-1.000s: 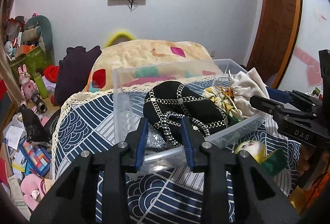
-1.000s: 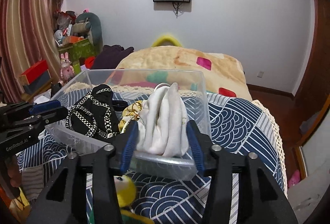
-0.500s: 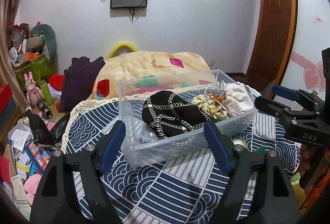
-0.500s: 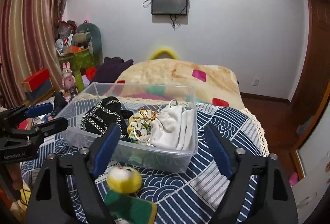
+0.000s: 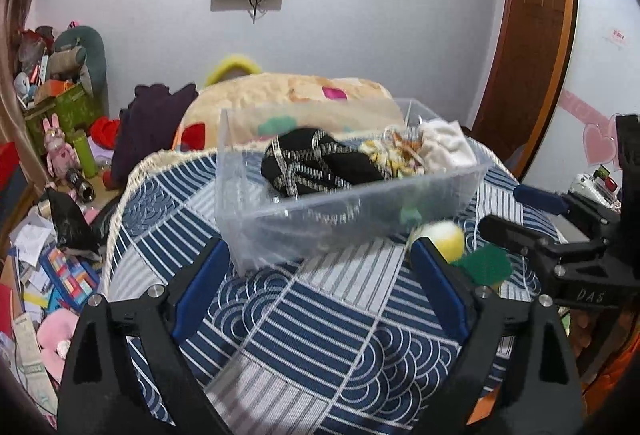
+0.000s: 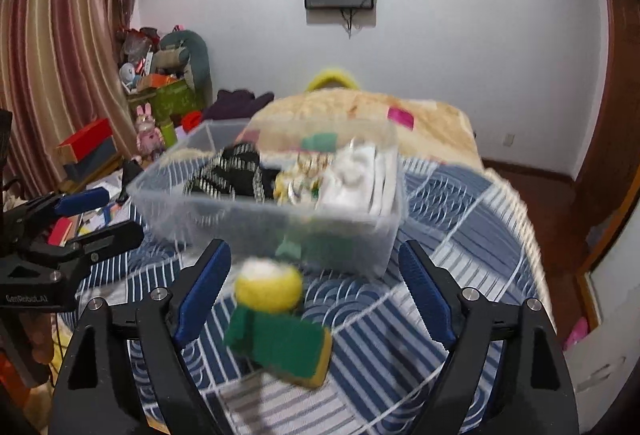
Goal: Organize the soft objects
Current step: 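Grasp the green-yellow sponge with the right gripper while the left grasps the yellow felt ball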
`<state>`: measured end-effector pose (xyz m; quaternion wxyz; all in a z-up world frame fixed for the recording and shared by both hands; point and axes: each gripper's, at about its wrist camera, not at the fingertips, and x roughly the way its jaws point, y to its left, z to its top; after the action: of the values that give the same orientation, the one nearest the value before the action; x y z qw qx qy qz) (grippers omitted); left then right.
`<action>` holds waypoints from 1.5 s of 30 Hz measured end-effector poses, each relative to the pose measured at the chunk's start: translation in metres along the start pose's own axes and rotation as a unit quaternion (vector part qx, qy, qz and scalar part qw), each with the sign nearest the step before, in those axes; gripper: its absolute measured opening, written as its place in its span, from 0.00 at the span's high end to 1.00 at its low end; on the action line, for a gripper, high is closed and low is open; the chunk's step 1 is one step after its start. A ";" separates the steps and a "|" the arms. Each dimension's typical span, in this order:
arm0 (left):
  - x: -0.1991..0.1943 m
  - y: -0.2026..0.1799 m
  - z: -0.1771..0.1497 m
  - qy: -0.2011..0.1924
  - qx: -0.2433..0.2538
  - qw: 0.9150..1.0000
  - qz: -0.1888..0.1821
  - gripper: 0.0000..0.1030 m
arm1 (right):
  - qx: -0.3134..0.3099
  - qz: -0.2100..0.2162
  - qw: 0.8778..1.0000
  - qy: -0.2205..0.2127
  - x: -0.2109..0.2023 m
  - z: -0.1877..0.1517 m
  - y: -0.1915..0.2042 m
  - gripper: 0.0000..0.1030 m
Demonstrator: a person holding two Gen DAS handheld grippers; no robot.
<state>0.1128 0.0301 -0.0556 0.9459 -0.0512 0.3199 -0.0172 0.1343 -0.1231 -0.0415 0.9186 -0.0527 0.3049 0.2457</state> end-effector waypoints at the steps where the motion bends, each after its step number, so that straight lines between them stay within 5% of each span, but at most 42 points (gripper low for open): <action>1: 0.001 0.000 -0.003 0.004 -0.002 1.000 -0.001 0.10 | 0.004 0.004 1.000 0.006 0.002 -0.003 0.000 0.18; 16: 0.022 -0.006 -0.026 0.054 -0.006 0.998 -0.014 0.10 | -0.008 0.032 0.996 0.080 0.027 -0.037 0.009 0.20; 21: 0.027 -0.020 -0.024 0.061 0.007 0.998 -0.023 0.10 | 0.005 0.047 0.996 0.074 0.017 -0.040 -0.003 0.37; 37: 0.055 -0.073 -0.009 0.064 0.028 0.994 -0.079 0.10 | 0.020 -0.005 0.999 0.036 -0.017 -0.035 -0.042 0.39; 45: 0.066 -0.089 -0.014 0.074 0.028 0.989 -0.128 0.33 | 0.036 -0.018 0.999 0.035 -0.023 -0.036 -0.054 0.39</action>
<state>0.1564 -0.0639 -0.0967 0.9108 -0.0638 0.3789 -0.1512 0.1256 -0.1892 -0.0604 0.9131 -0.0341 0.3444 0.2157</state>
